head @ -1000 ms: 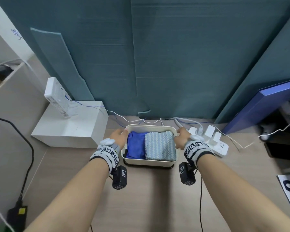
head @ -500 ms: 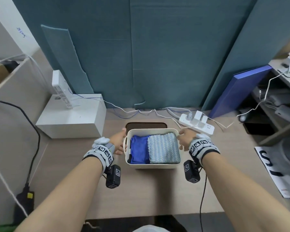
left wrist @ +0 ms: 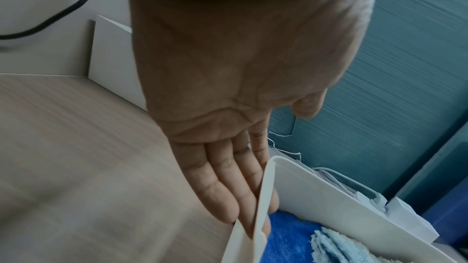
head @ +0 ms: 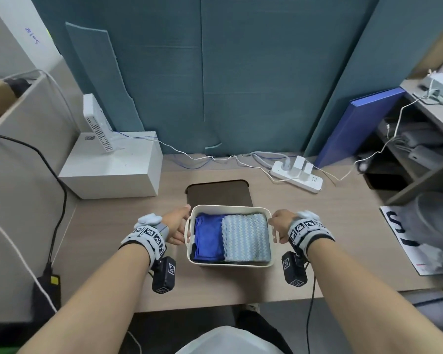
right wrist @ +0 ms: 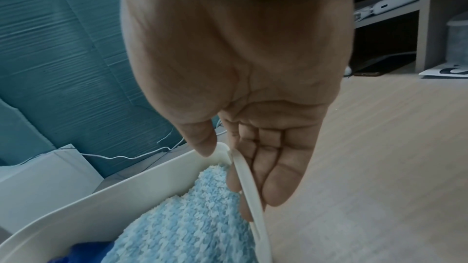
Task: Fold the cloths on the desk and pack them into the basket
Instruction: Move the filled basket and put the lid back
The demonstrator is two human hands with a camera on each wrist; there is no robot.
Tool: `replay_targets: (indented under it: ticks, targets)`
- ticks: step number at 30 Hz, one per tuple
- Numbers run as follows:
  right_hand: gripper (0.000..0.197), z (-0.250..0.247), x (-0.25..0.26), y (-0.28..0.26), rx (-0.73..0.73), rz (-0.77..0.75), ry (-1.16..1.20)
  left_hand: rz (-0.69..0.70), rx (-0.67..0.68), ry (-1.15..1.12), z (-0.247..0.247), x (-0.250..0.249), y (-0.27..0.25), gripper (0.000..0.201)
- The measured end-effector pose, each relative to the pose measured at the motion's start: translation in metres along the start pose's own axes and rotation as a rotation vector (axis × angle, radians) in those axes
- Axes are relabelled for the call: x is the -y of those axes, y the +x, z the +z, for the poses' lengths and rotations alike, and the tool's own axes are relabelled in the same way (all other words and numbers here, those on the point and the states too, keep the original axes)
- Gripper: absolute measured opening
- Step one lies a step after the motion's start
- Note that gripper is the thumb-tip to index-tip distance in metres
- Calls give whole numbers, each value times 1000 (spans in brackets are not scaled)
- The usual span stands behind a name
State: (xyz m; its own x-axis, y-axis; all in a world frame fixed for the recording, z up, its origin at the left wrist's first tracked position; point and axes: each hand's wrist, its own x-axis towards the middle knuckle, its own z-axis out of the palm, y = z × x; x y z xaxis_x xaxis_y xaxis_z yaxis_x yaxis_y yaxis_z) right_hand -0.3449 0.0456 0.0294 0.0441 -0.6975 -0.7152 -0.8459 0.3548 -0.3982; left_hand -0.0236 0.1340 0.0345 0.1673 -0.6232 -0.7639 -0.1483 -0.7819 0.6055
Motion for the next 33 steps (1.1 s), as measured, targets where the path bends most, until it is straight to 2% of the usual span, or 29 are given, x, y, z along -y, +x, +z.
replay_targets:
  ticks: [3, 8, 10, 12, 14, 19, 22, 27, 33]
  targets:
    - [32, -10, 4, 11, 39, 25, -60, -17, 21, 9, -6, -6, 3, 55]
    - [18, -25, 12, 21, 85, 34, -57, -74, 20, 90, -8, -12, 12, 51]
    - [22, -25, 14, 22, 53, 31, -35, -63, -16, 133, -4, -13, 16, 35]
    - [21, -21, 13, 19, 52, 11, -19, -9, -51, 202, 0, -11, 19, 7]
    - [16, -15, 12, 12, 80, 1, 4, 47, -103, 281, 1, -4, 23, 12]
    - [35, -10, 2, -2, -1, -53, -54, 146, -129, 281, 4, 0, 10, 14]
    - [29, -5, -3, -20, -1, -62, -39, 142, -77, 289, 6, 6, -3, 15]
    - [33, 16, -17, -39, 32, -21, -58, 87, -21, 311, 10, 28, -20, 18]
    - [35, 32, -37, -26, 67, -18, -115, 43, 1, 364, 16, 43, -19, 14]
